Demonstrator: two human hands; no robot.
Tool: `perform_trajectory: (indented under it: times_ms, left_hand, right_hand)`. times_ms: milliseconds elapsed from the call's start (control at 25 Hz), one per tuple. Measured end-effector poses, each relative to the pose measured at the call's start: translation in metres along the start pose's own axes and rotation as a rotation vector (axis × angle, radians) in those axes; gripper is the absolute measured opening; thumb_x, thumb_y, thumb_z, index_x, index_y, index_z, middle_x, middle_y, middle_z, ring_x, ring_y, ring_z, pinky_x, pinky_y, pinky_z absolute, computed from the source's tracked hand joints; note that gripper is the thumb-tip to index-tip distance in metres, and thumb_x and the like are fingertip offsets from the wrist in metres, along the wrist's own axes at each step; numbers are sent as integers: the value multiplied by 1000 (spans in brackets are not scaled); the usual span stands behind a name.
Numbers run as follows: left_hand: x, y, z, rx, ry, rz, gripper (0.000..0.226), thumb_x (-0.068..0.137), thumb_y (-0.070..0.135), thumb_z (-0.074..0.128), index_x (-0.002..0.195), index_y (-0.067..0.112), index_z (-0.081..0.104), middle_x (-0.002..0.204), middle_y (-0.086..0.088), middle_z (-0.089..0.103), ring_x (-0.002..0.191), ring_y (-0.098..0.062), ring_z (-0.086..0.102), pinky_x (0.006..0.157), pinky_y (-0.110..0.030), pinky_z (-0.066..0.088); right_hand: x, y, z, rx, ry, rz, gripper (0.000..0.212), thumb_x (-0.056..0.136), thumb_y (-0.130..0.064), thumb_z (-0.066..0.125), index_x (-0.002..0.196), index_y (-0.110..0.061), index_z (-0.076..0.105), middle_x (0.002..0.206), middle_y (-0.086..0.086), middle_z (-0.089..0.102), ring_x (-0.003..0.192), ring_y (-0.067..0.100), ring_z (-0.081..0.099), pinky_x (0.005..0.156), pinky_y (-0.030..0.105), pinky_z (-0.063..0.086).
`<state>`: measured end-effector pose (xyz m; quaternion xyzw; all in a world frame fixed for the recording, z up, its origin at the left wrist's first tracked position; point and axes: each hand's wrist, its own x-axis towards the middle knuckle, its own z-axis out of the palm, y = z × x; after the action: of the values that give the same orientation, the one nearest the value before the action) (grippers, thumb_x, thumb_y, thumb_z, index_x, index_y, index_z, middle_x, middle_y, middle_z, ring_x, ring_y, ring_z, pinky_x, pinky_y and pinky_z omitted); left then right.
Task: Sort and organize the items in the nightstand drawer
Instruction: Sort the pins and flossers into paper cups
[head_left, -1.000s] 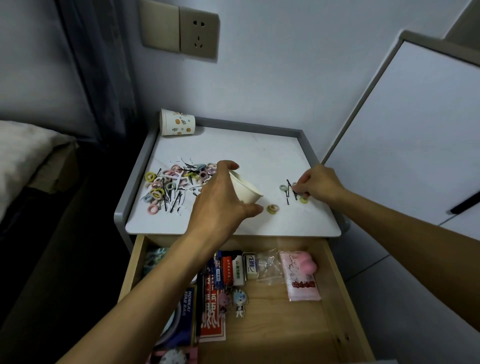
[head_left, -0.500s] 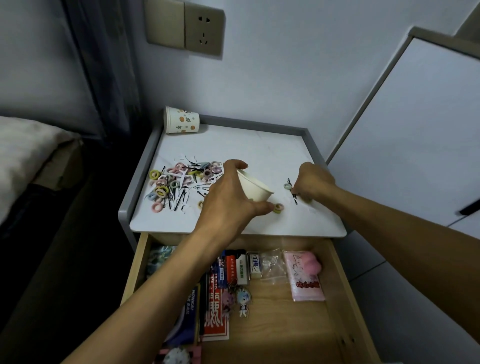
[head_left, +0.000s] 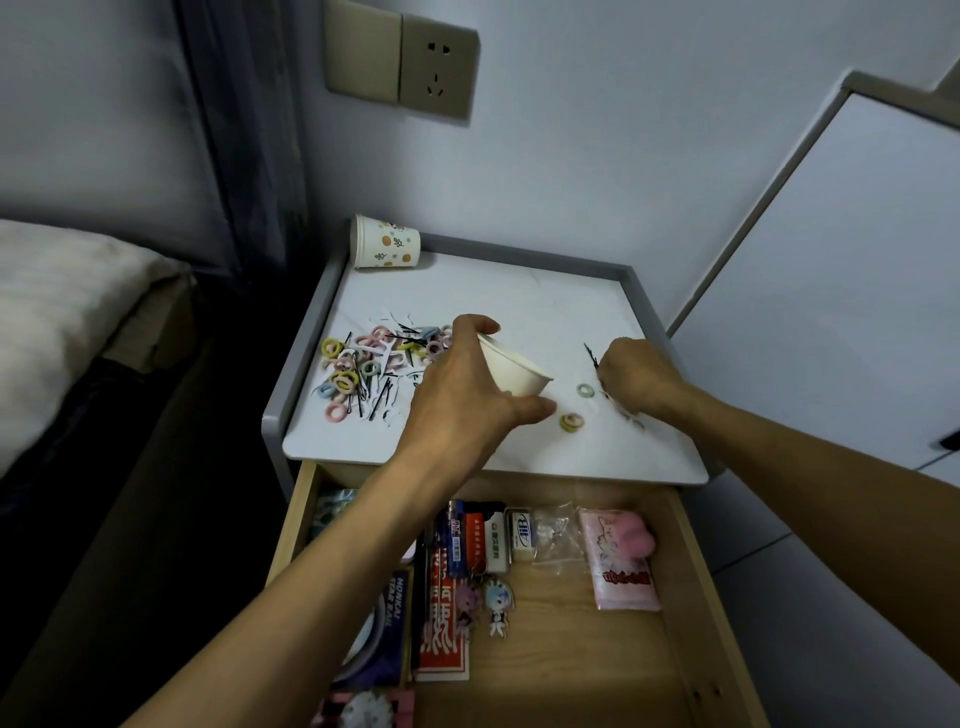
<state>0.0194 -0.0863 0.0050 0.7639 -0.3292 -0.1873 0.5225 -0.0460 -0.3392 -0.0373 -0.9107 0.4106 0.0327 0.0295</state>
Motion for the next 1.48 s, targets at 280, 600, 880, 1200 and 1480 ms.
perform_trajectory:
  times_ms: [280,600,880,1200,1480]
  left_hand:
    - [2,-6,-6,50,23,-25,82,67,35,87,131,27,36,114,1,55,96,-20,57,76,-35,52]
    - [4,-17,-31,270,98,31,94,64,33,88,139,26,31,114,1,60,96,-19,55,69,-30,39]
    - [-1,-20,-57,253,148,52,98,64,27,88,142,26,30,112,5,59,98,-19,58,77,-33,51]
    - [-5,-15,-82,178,234,40,95,64,29,89,140,27,33,127,-2,56,109,-25,58,85,-45,55]
    - [-9,-19,-88,187,234,37,92,65,31,88,139,25,34,129,-2,56,111,-23,56,90,-43,53]
  right_hand:
    - [-16,-31,-48,632,125,-303,3,95,-16,56,93,-16,59,77,-7,73,79,13,66,81,39,53]
    - [-72,-98,-99,69,-51,-857,8,94,-23,61,93,-25,68,71,-19,63,65,-3,59,65,16,43]
    - [-72,-138,-97,436,-84,-839,7,89,-15,69,93,-16,74,75,-16,67,60,-3,59,59,10,43]
    - [-36,-103,-6,213,-107,-467,21,81,-37,77,97,-25,70,92,-10,66,84,9,63,74,29,49]
    - [-33,-102,7,302,-111,-392,13,82,-28,78,78,-26,66,71,-7,71,64,1,64,61,21,41]
